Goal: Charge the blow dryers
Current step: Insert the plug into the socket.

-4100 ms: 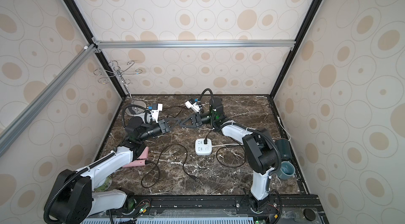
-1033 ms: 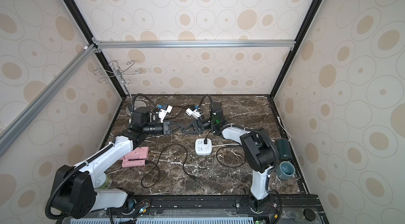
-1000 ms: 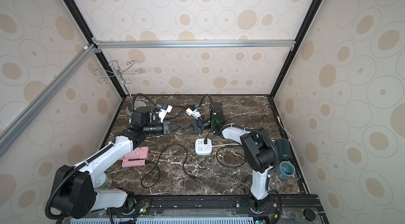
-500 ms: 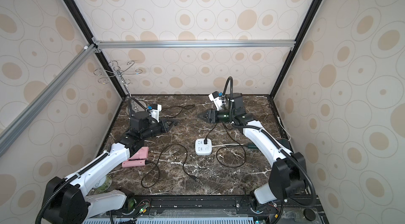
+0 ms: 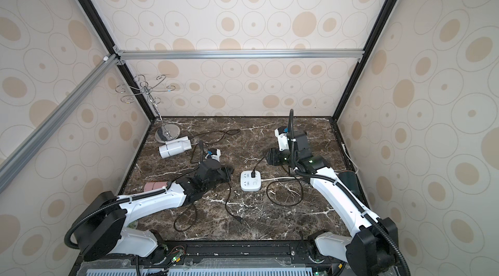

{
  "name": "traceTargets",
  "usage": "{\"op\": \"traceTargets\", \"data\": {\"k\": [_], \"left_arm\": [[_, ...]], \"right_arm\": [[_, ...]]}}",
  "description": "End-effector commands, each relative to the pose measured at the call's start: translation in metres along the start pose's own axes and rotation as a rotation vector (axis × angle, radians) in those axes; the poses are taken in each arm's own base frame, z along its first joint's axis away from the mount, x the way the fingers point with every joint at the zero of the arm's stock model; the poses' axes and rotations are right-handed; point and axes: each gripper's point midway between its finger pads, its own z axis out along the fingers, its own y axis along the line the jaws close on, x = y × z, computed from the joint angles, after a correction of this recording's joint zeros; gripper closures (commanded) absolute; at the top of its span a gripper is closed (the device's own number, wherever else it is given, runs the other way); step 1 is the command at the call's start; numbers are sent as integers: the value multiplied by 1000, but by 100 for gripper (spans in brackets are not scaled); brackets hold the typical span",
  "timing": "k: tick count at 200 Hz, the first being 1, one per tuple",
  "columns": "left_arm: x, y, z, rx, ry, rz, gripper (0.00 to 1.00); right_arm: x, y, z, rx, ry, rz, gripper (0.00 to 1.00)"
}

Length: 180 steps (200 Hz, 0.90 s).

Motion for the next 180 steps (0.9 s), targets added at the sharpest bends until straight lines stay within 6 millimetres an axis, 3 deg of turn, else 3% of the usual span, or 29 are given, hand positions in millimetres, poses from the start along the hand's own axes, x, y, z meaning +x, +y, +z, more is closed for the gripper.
{"op": "traceTargets", "data": {"k": [1, 57, 121, 180], "left_arm": [[-19, -26, 4, 50, -105, -26, 100], [3, -55, 37, 83, -28, 46, 100], [16, -40, 53, -49, -10, 38, 100], [19, -42, 68, -75, -4, 62, 100]], "right_arm": [[8, 0, -4, -5, 7, 14, 38], [29, -9, -7, 20, 20, 3, 38], [40, -11, -1, 17, 62, 0, 38], [46, -7, 1, -14, 84, -10, 38]]}}
